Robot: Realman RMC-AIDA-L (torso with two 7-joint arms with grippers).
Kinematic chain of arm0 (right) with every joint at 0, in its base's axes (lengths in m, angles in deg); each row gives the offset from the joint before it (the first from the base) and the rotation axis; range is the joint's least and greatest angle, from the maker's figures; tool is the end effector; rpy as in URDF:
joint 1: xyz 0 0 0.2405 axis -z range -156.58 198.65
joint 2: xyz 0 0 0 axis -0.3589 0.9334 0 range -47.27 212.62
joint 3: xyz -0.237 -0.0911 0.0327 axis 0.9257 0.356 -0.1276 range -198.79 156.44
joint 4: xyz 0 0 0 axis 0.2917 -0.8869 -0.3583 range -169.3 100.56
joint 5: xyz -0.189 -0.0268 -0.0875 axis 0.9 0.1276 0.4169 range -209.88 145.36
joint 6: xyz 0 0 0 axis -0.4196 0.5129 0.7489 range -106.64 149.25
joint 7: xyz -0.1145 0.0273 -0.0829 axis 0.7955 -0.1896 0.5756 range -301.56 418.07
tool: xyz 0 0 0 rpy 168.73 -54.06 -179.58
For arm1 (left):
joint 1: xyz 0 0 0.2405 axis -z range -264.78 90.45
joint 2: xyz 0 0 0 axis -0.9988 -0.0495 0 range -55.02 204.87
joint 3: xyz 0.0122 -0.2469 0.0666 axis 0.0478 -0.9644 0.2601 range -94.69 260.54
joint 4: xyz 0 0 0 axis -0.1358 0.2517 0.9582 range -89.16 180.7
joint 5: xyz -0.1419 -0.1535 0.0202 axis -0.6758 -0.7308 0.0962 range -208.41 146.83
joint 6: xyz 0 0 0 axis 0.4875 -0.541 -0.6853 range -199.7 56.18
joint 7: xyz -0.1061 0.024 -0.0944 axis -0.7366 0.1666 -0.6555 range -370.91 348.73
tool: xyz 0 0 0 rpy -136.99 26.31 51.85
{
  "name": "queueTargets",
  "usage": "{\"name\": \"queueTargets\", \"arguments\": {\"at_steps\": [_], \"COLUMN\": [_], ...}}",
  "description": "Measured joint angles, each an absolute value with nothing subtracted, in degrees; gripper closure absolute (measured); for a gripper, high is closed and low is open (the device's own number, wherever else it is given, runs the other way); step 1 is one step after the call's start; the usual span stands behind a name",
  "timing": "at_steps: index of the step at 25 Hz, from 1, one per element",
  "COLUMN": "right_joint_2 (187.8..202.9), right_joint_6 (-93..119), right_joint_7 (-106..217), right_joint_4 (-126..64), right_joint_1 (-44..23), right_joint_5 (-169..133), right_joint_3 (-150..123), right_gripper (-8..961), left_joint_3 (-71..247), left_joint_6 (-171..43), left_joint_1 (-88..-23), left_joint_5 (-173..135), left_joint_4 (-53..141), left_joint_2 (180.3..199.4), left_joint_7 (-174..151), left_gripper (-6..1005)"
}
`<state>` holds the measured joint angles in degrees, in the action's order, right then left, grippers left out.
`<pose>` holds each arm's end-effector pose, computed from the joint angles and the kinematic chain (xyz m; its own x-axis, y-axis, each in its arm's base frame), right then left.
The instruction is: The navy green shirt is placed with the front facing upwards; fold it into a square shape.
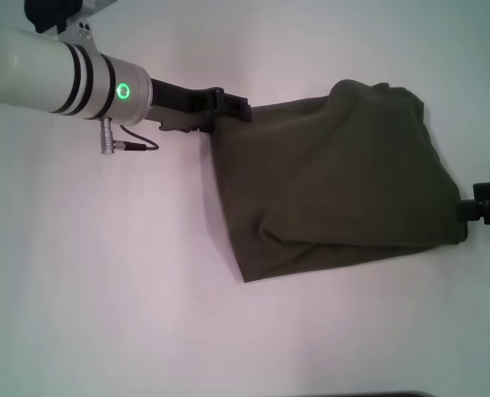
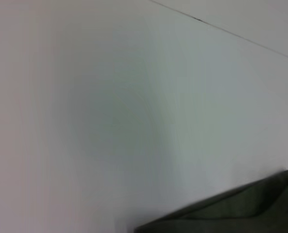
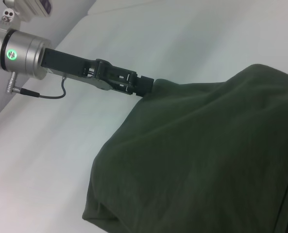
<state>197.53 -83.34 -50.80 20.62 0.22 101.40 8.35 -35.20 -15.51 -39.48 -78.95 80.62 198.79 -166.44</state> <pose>0.3322 0.2660 0.0815 0.5367 -0.7850 -0.3093 -0.8367 -0.5426 -0.0744 -0.1935 0.4062 -0.0864 0.2513 0.9172 0.3092 0.9649 -0.2121 -0.1550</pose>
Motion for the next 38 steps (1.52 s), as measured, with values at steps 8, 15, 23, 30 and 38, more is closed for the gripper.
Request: {"name": "queueTargets", "arguments": {"at_steps": [8, 15, 23, 30, 38], "right_joint_2": [197.52, 197.52, 197.52, 197.52, 197.47], "right_joint_6": [-83.37, -83.34, -83.35, -83.65, -83.46], "right_joint_7": [-50.81, -50.81, -50.81, -50.81, -50.81], "right_joint_4": [19.56, 19.22, 19.12, 18.68, 18.45], "right_joint_1": [0.15, 0.38, 0.15, 0.18, 0.12], "right_joint_5": [101.4, 101.36, 101.35, 101.32, 101.32], "right_joint_3": [8.35, 8.35, 8.35, 8.35, 8.36], "right_gripper": [115, 115, 114, 114, 114], "left_joint_3": [-35.1, -34.51, -34.4, -34.5, -34.97], "left_joint_6": [-15.83, -13.74, -13.77, -14.13, -13.95], "left_joint_1": [-37.43, -37.02, -36.87, -36.79, -37.32], "left_joint_5": [-78.95, -78.8, -78.52, -78.32, -78.33], "left_joint_4": [78.09, 78.64, 78.55, 78.74, 79.88], "left_joint_2": [198.84, 198.67, 198.58, 198.57, 198.51], "left_joint_7": [-166.0, -165.83, -166.2, -166.31, -166.83], "left_gripper": [330, 332, 613, 817, 998]}}
